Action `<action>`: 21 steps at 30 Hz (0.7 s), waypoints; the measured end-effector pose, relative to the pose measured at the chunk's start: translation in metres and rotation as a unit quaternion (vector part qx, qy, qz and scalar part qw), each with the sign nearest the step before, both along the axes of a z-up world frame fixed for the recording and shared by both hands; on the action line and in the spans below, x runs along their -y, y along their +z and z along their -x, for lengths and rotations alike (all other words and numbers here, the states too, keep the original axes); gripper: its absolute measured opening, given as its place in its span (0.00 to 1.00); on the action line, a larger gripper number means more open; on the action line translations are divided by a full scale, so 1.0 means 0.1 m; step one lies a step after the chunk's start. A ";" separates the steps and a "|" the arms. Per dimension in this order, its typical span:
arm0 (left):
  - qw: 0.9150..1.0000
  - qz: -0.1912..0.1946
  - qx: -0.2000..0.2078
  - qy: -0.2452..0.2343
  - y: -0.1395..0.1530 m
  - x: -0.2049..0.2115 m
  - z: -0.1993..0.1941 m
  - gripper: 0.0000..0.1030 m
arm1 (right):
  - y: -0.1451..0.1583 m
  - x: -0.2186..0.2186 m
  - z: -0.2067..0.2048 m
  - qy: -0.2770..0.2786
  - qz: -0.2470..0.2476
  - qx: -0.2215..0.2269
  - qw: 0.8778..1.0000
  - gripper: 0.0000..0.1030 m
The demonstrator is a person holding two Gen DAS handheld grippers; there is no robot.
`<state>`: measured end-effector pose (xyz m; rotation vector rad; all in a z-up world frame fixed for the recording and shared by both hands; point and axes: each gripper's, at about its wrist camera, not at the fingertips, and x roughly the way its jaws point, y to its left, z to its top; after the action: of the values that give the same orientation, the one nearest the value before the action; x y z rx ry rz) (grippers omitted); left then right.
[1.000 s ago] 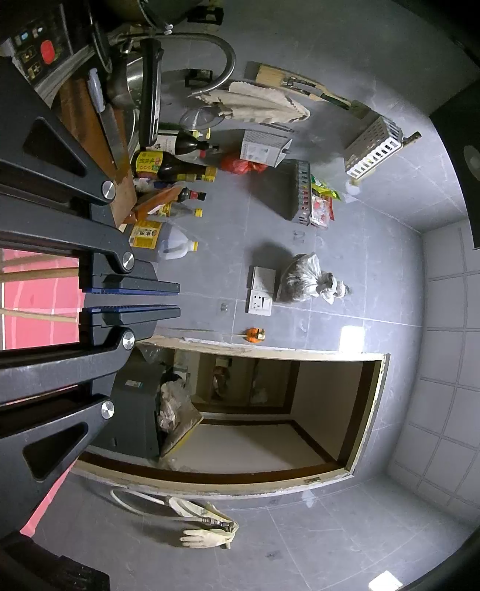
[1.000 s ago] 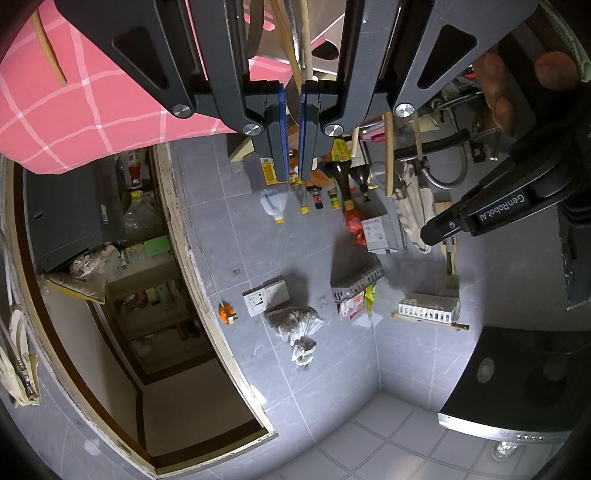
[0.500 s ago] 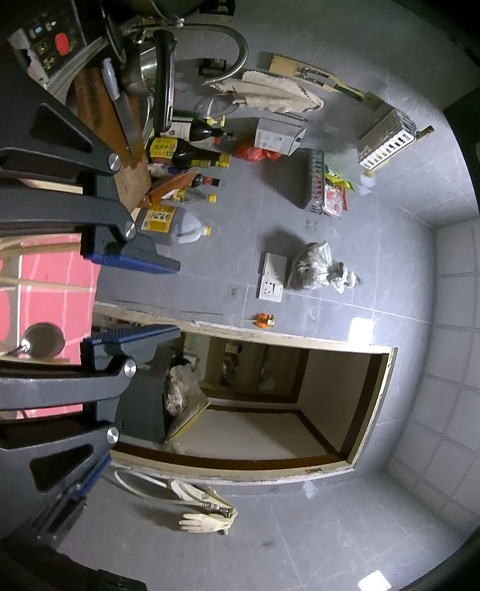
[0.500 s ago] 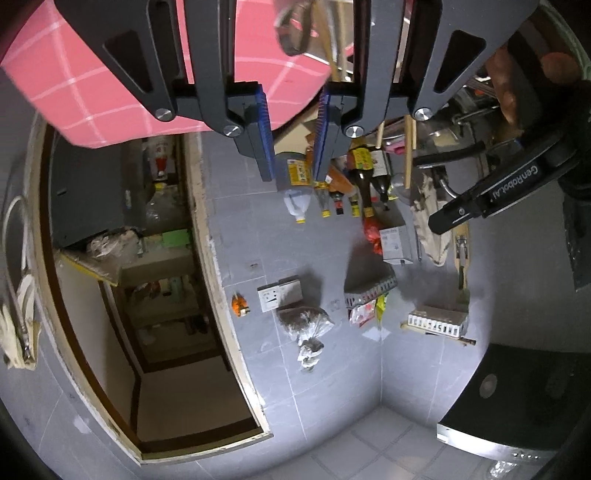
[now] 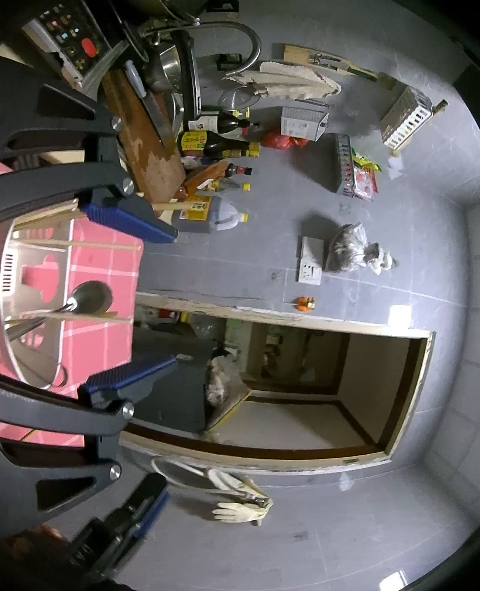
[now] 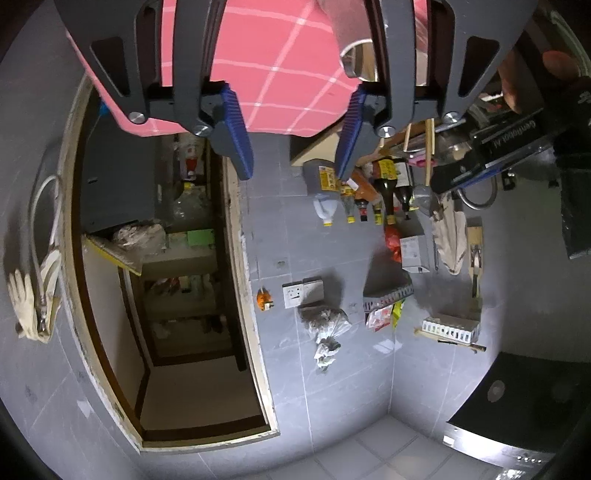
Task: Organize utensils
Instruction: 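Open both tools to release the chopsticks and pull back from the caddy, then move the right tool down to the loose wooden chopstick on the tablecloth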
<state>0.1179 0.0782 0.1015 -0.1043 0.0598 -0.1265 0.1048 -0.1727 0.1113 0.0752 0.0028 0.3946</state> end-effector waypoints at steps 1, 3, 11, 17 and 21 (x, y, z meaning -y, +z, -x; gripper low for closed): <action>1.000 0.000 -0.004 -0.003 0.00 0.03 0.02 0.64 | 0.02 0.03 0.02 -0.002 0.002 0.001 1.000 0.52; 1.000 0.000 -0.011 -0.008 -0.01 0.07 0.04 0.76 | 0.05 0.12 0.09 -0.007 0.005 0.002 1.000 0.64; 0.999 0.001 -0.035 -0.041 -0.08 0.30 0.18 0.94 | 0.04 0.45 0.26 -0.012 0.016 0.004 1.000 1.00; 0.996 0.005 -0.061 -0.064 -0.21 0.52 0.28 0.95 | -0.05 0.73 0.31 -0.035 0.030 -0.014 0.999 1.00; 0.994 -0.002 -0.086 -0.070 -0.34 0.73 0.30 0.95 | -0.15 0.91 0.28 -0.051 0.042 -0.039 0.997 1.00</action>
<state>0.0883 0.0053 0.0670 -0.1060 0.2400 -0.2573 0.0766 -0.2637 0.0968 0.0079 0.0919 0.2881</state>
